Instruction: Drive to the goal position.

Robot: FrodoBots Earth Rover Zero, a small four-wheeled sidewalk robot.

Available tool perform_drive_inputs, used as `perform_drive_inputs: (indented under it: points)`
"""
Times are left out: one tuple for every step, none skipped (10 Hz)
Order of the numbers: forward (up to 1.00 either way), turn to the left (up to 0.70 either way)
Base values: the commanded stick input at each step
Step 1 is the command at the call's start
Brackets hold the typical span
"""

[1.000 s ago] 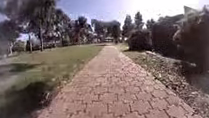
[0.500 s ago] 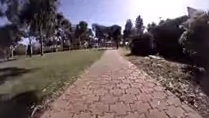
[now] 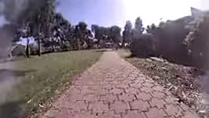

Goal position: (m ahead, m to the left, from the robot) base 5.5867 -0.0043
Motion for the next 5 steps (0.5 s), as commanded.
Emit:
perform_drive_inputs:
  points:
    - [0.7, -0.1]
    - [0.7, -0.06]
    - [0.7, -0.02]
    - [0.7, 0.0]
    - [0.7, 0.0]
